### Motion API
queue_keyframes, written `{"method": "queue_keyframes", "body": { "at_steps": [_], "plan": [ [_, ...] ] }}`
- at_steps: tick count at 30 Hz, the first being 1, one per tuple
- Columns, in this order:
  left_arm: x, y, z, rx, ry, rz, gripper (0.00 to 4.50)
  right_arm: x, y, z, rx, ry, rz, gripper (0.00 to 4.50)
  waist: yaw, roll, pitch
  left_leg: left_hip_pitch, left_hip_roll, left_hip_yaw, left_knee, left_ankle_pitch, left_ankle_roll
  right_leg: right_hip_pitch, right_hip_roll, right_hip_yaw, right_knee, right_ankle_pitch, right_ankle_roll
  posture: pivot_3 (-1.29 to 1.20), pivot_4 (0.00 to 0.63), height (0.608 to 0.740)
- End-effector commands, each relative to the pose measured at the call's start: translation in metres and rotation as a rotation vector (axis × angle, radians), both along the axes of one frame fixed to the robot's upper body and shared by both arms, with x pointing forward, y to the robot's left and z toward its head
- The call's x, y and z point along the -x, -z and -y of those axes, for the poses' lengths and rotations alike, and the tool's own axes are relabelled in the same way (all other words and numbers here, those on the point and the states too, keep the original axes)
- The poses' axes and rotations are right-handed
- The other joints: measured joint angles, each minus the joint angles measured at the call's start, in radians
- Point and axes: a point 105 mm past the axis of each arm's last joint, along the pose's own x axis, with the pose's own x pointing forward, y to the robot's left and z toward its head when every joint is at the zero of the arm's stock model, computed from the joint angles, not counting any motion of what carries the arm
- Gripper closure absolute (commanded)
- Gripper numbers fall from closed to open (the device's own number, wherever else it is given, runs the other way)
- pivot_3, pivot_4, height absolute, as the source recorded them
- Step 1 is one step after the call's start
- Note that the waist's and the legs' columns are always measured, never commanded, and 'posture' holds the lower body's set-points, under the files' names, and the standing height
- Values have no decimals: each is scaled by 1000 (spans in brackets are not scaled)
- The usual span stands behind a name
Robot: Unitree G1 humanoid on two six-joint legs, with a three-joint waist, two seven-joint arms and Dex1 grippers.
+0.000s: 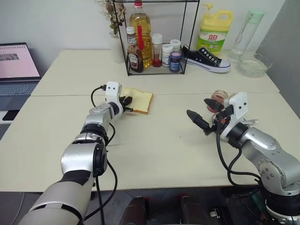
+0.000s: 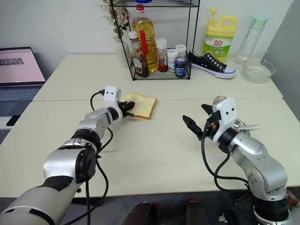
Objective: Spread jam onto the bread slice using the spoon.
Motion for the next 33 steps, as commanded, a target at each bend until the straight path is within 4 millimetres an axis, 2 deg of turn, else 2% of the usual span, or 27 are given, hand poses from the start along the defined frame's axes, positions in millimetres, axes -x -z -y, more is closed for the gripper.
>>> {"method": "queue_keyframes", "body": {
  "at_steps": [1,4,8,10,11,14,16,18,24,28,33],
  "plan": [
    [-8,-44,4,-16,50,115,4489,3,-14,1,-9,-7,60,0,0,0,0,0,0,0,0,0,0,0,0,0,0,0,0,0,150,740],
    [-6,-68,21,-12,192,158,4489,9,-14,-1,16,-43,53,0,2,0,0,0,0,0,0,0,0,0,0,0,0,0,0,0,150,740],
    [9,-95,49,-59,469,197,4489,27,-14,-1,55,-131,9,0,2,0,0,-1,0,0,0,0,0,0,0,-1,-1,0,0,0,150,740],
    [20,-104,63,-83,611,201,4489,35,-14,2,63,-158,-19,0,0,0,0,-1,0,0,0,0,0,1,0,0,-1,0,0,0,150,740],
    [33,-110,75,-88,741,189,4489,43,-14,4,64,-187,-47,0,-1,0,0,-1,0,0,0,0,0,0,0,0,-1,0,0,0,150,740],
    [62,-115,94,-67,986,132,4489,59,-13,6,67,-242,-106,0,-2,0,0,-1,1,0,-1,0,0,1,0,0,-1,0,0,0,150,740],
    [94,-100,101,-75,1200,19,4489,76,-8,7,97,-273,-162,0,-3,1,0,-1,1,0,-1,0,0,1,0,0,-1,0,0,0,150,740],
    [113,-82,102,-121,1302,-56,4489,85,-5,7,112,-283,-190,0,-5,3,-2,0,1,1,-2,0,0,2,0,1,-2,0,0,0,150,740],
    [137,-48,105,-178,1411,-146,4489,97,7,-3,47,-299,-261,0,-3,3,-2,0,3,-2,0,0,0,2,1,2,-1,0,0,0,150,740],
    [118,-18,109,-328,1352,-74,4489,99,14,-3,70,-286,-284,0,10,3,-2,0,1,-1,0,0,0,3,0,1,-2,0,0,0,150,740],
    [93,-5,114,-462,1247,56,4489,97,13,-5,69,-277,-276,0,20,1,-1,1,1,0,1,0,0,4,-1,0,-2,0,0,0,150,740]
  ]
}}
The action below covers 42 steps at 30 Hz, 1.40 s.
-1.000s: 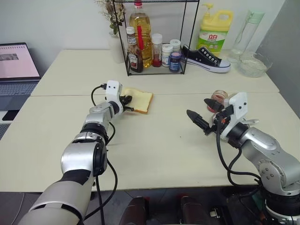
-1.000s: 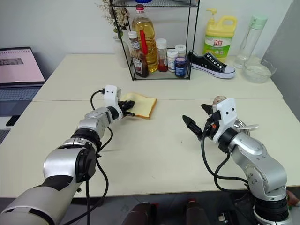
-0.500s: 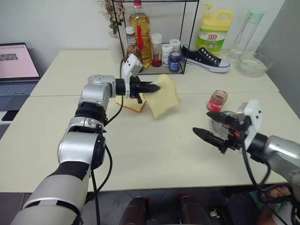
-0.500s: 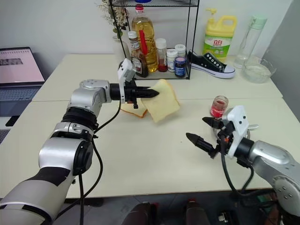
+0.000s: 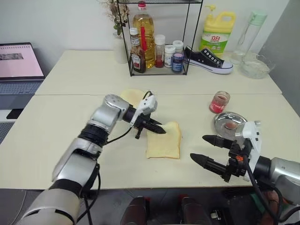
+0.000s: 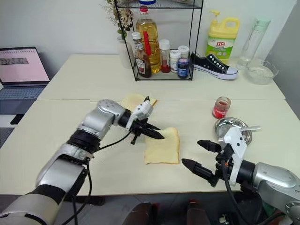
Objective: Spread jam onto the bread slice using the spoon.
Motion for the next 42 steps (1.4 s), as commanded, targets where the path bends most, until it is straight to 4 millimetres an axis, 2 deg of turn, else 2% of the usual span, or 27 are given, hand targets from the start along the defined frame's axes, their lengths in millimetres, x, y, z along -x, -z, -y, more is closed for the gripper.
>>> {"method": "queue_keyframes", "body": {
  "at_steps": [1,8,16,22,23,27,32,36,42],
  "plan": [
    [-15,-10,5,9,-14,160,4489,1,-9,-5,-6,-14,55,0,1,0,0,0,0,0,0,0,0,0,0,0,0,0,0,0,150,740],
    [-24,-6,7,2,-20,273,4489,-3,-9,-4,2,-11,66,0,1,-1,0,0,0,0,0,0,0,0,0,0,0,0,0,0,150,740],
    [-26,-12,0,13,-21,274,2127,-7,-8,-5,3,-15,72,0,0,-1,1,0,0,0,0,0,0,0,0,-1,0,0,0,0,150,740],
    [-39,-36,-15,-25,-65,377,210,-10,-6,-2,8,-8,75,0,-1,-2,1,0,0,0,0,0,0,-1,1,-1,0,0,0,0,150,740],
    [-42,-41,-17,-29,-82,408,56,-10,-7,-1,7,-7,76,0,-1,-2,1,0,0,0,0,0,0,-1,1,-1,0,0,0,0,150,740],
    [-49,-52,-11,33,-137,498,56,-11,-6,-1,5,-1,80,0,0,-2,1,0,0,0,0,0,0,-1,1,0,0,0,0,0,150,740],
    [-25,-48,6,206,-105,324,56,-11,-5,-1,3,5,81,0,0,-2,1,0,0,0,0,0,0,0,0,0,0,0,0,0,150,740],
    [-17,-40,6,247,-160,276,981,-11,-5,1,5,16,79,0,-3,-2,1,0,1,0,0,0,0,-1,1,0,0,0,0,0,150,740],
    [-1,-21,6,249,-187,191,2980,-11,-2,1,-2,36,74,0,-1,-1,1,0,1,0,0,0,0,-1,1,0,1,0,0,0,150,740]
  ]
}}
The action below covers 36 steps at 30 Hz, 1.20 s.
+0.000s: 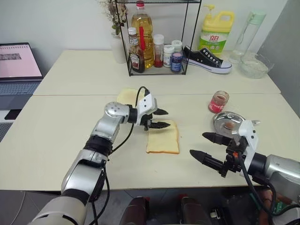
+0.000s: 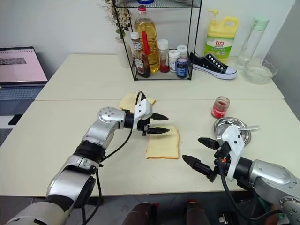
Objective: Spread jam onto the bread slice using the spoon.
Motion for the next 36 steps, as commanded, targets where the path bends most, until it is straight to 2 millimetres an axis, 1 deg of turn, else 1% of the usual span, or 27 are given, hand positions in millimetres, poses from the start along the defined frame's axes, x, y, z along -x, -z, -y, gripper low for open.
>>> {"method": "queue_keyframes", "body": {
  "at_steps": [1,3,4,5,8,10,12,13,14,17,19,21,22,23,28,30,31,32,33,35,36],
  "plan": [
    [3,-6,1,30,-15,1,3261,1,-6,-1,-6,5,44,0,1,0,0,0,0,0,0,0,0,0,0,0,0,0,0,0,150,740],
    [6,1,0,22,-18,-24,3937,1,-4,1,0,17,41,0,2,0,0,0,0,0,0,0,0,0,0,0,0,0,0,0,150,740],
    [7,3,-1,17,-17,-32,4343,1,-4,2,3,21,40,0,2,0,0,0,0,0,0,0,0,0,0,0,0,0,0,0,150,740],
    [9,10,-2,-3,-15,-46,4474,0,-4,3,2,28,41,0,2,0,0,0,0,0,0,0,0,0,0,0,0,0,0,0,150,740],
    [13,27,-4,-63,-5,-60,4474,-2,-4,5,0,41,44,0,3,0,0,0,0,0,0,0,0,0,0,0,0,0,0,0,150,740],
    [12,42,-6,-119,-34,-94,4474,-4,-5,6,-2,56,54,0,3,0,0,0,0,0,0,0,0,0,0,0,0,0,0,0,150,740],
    [12,50,-6,-153,-32,-99,4474,-7,-5,10,7,80,61,0,3,0,0,0,0,0,0,0,0,1,0,0,0,0,0,0,150,740],
    [11,48,-5,-147,-34,-90,4474,-8,-5,13,13,98,64,0,3,0,-1,0,0,0,0,0,0,1,0,0,0,0,0,0,150,740],
    [6,40,-5,-126,-44,-80,4474,-10,-6,20,18,133,72,0,5,0,-1,0,0,0,0,0,0,1,0,0,0,0,0,0,150,740],
    [-6,6,-6,-44,-65,-30,4474,-13,-12,41,9,245,94,0,9,-1,0,0,-1,0,0,0,0,1,0,-1,0,0,0,0,150,740],
    [-6,-16,-4,17,-46,-31,4474,-13,-14,53,1,307,98,0,7,-1,0,0,-1,0,0,0,0,1,0,-1,0,0,0,0,150,740],
    [0,-39,0,85,2,-35,4474,-12,-14,68,1,383,101,0,7,-1,0,0,-1,0,0,0,0,1,0,-1,0,0,0,0,150,740],
    [5,-49,2,114,30,-28,4101,-14,-14,80,-5,448,108,0,6,0,-1,0,0,0,0,0,0,1,0,-1,0,0,0,0,150,740],
    [10,-58,3,138,59,-18,3899,-16,-14,93,-17,524,111,0,6,0,-1,0,0,0,0,0,0,1,0,0,0,0,0,0,150,740],
    [32,-78,14,174,166,35,2319,-18,-8,141,-57,770,104,0,6,1,-1,1,0,1,0,0,0,1,0,1,0,0,0,0,150,740],
    [41,-81,21,181,213,53,1628,-22,-2,155,-98,833,80,0,6,1,-1,1,0,1,0,0,0,1,0,1,0,0,0,0,150,740],
    [44,-81,24,185,225,56,1389,-24,0,159,-131,848,66,0,5,1,-1,1,0,2,0,0,0,1,0,1,0,0,0,0,150,740],
    [45,-81,27,185,231,59,993,-27,2,162,-167,855,51,0,5,1,-1,1,0,2,0,0,0,1,0,1,0,0,0,0,150,740],
    [46,-79,31,177,235,65,724,-31,5,165,-199,856,36,0,5,1,-2,1,0,2,0,0,0,1,0,1,0,0,0,0,150,740],
    [49,-75,38,168,248,80,34,-41,13,172,-251,867,9,0,5,2,-2,1,0,2,0,0,0,1,0,1,0,0,0,0,150,740],
    [50,-74,42,175,251,83,13,-47,19,178,-271,891,-6,0,5,3,-2,1,0,2,0,0,0,1,0,2,0,0,0,0,150,740]
  ]
}}
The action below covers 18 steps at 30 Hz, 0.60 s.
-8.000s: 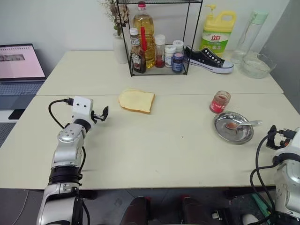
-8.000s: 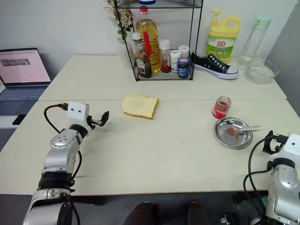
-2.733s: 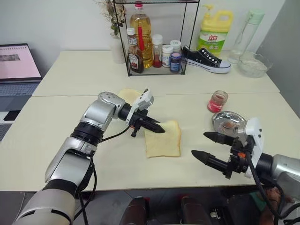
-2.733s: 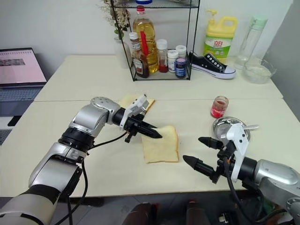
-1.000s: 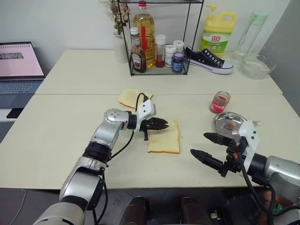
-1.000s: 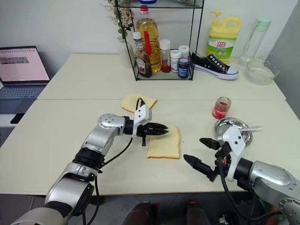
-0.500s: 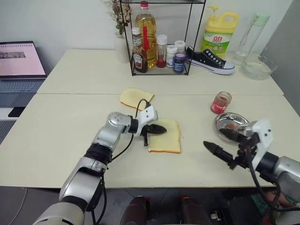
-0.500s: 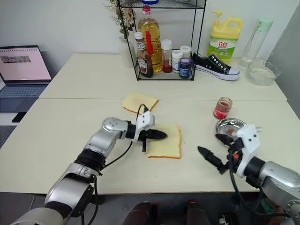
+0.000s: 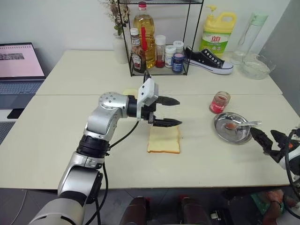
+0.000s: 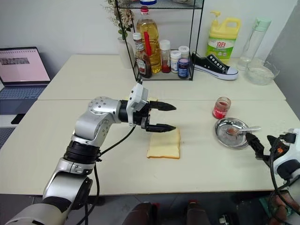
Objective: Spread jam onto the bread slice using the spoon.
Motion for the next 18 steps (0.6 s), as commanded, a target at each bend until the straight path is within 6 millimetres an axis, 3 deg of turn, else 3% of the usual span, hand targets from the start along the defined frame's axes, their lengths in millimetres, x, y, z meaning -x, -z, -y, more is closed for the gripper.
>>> {"method": "queue_keyframes", "body": {
  "at_steps": [1,6,9,12,18],
  "plan": [
    [9,-5,14,23,35,53,13,-16,7,19,-75,59,26,0,-1,0,0,0,0,0,0,0,0,0,0,0,0,0,0,0,150,740],
    [13,-5,13,46,23,30,13,-33,13,27,-215,73,46,0,-3,3,-1,0,0,1,0,0,0,0,0,0,0,0,0,0,150,740],
    [20,8,9,19,4,3,13,-44,15,37,-354,119,62,0,-5,3,-1,0,0,1,0,0,0,0,0,1,0,0,0,0,150,740],
    [23,9,16,49,-37,-20,13,-53,25,49,-473,174,62,0,-5,6,-3,0,0,1,0,0,0,0,0,1,0,0,0,0,150,740],
    [23,6,24,69,-67,-22,13,-78,29,49,-630,176,90,0,-7,7,-4,0,0,2,0,0,0,0,0,1,0,0,0,0,150,740]
  ]
}}
